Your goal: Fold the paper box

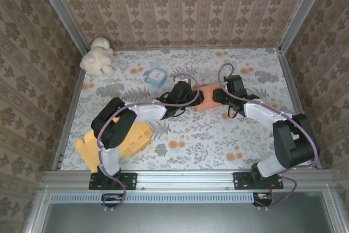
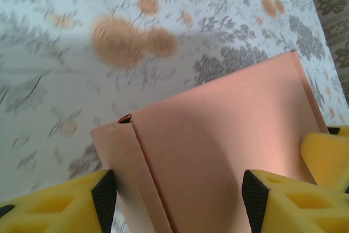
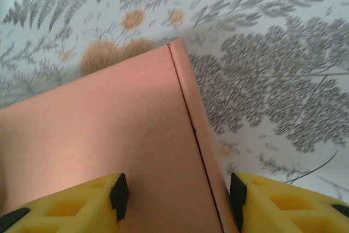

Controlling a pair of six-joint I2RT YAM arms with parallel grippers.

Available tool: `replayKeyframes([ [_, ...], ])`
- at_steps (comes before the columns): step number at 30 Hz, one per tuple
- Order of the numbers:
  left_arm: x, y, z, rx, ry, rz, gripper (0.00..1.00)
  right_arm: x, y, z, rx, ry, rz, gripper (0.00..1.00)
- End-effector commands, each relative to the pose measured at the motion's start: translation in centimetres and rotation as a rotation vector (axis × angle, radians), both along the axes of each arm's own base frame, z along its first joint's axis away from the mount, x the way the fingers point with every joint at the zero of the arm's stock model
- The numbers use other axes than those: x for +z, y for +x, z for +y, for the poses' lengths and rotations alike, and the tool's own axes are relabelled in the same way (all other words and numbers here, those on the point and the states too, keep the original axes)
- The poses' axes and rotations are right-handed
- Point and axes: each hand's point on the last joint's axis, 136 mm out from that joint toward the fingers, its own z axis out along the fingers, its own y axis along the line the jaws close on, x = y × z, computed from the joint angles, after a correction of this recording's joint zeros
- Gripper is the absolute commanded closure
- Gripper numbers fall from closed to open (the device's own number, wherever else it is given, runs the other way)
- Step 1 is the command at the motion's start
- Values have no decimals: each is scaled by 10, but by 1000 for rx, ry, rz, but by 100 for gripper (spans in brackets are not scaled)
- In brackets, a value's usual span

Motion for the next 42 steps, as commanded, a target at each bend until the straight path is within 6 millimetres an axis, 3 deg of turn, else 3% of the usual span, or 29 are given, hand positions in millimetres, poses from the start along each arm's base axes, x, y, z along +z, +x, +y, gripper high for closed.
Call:
replayKeyframes([
  [1,19,0,-41,-153,-34,-50,36,22,17,3,-11,58,-90,45],
  [6,16,24,-68,-183,-34,-81,36,27,38,-23,-81,62,-138,45],
  [16,12,67,-106,-219,-73,-89,36,11,66,-64,-187,66,-89,45],
  [26,0,86,-131,-239,-72,-71,36,1,76,-110,-334,108,-27,44],
  [36,-8,94,-137,-238,-39,-66,35,-13,80,-132,-396,182,17,42],
  [42,-6,99,-126,-204,11,-71,33,-4,76,-141,-408,144,-11,41],
])
